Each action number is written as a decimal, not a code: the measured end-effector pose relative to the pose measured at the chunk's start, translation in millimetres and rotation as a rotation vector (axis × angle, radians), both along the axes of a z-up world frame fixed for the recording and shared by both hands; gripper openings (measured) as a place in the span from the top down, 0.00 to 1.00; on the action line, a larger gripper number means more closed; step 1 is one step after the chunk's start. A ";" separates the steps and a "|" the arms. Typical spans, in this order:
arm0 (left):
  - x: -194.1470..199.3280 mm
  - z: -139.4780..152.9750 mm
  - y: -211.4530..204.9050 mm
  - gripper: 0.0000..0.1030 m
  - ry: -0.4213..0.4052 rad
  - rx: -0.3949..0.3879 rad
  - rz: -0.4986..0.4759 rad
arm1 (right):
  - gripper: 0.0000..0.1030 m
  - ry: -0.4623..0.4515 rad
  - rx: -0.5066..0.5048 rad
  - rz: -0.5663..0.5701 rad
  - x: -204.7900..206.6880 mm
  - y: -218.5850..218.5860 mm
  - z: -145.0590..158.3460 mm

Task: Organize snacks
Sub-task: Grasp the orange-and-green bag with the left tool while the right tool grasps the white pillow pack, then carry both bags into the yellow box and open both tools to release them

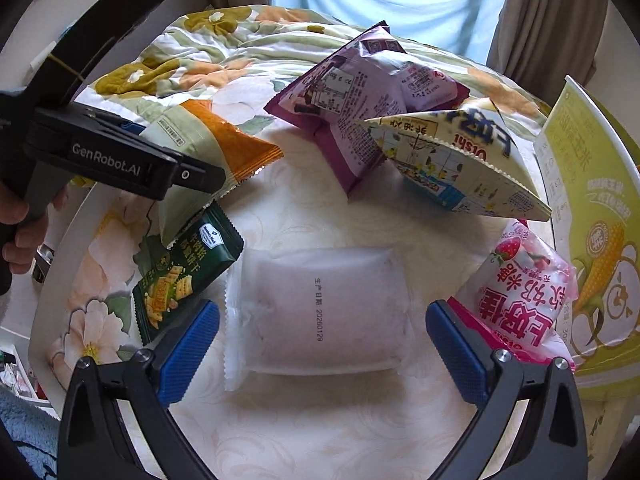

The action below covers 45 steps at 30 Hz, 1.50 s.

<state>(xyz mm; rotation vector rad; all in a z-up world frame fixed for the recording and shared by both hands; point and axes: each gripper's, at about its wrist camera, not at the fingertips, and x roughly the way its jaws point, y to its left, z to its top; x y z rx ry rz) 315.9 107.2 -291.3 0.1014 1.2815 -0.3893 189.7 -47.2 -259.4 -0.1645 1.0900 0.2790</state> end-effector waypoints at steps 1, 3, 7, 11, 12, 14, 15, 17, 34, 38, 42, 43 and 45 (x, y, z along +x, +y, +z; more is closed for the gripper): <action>0.8 0.1 1.7 0.21 0.004 -0.004 0.005 | 0.00 0.003 -0.009 0.008 1.1 1.8 -2.1; 2.0 1.3 4.3 0.22 0.005 -0.007 0.017 | 0.00 0.007 -0.032 0.022 3.4 4.9 -7.2; 3.4 4.6 6.4 0.23 0.006 -0.020 0.040 | 0.00 0.003 -0.086 0.055 6.9 10.1 -15.3; 2.9 9.7 7.4 0.23 0.008 -0.037 0.057 | 0.00 -0.005 -0.125 0.085 8.2 13.8 -22.1; 2.6 11.2 7.4 0.23 0.008 -0.041 0.062 | 0.00 -0.011 -0.123 0.089 8.5 13.9 -22.3; 1.2 15.2 6.2 0.23 0.005 -0.050 0.072 | 0.00 -0.010 -0.106 0.088 11.5 12.1 -23.8; 0.8 17.3 5.9 0.23 0.003 -0.054 0.077 | 0.00 -0.004 -0.087 0.081 13.7 10.0 -25.2; -0.5 21.1 5.3 0.23 -0.002 -0.060 0.085 | 0.00 0.029 -0.022 0.056 20.4 1.4 -29.9; -25.3 60.2 12.5 0.23 -0.044 -0.082 0.145 | 0.29 0.022 0.081 -0.007 18.9 -20.7 -6.6; -33.3 81.2 13.5 0.23 -0.072 -0.102 0.159 | 0.29 -0.019 0.107 -0.034 15.6 -25.9 21.7; -42.2 108.7 3.5 0.23 -0.124 -0.085 0.139 | 0.29 -0.067 0.136 -0.069 12.6 -30.9 58.6; -43.9 116.9 -0.8 0.23 -0.138 -0.087 0.131 | 0.29 -0.081 0.148 -0.082 10.9 -34.8 69.0; -47.1 134.3 -11.4 0.23 -0.162 -0.092 0.121 | 0.29 -0.109 0.173 -0.113 3.5 -39.9 87.3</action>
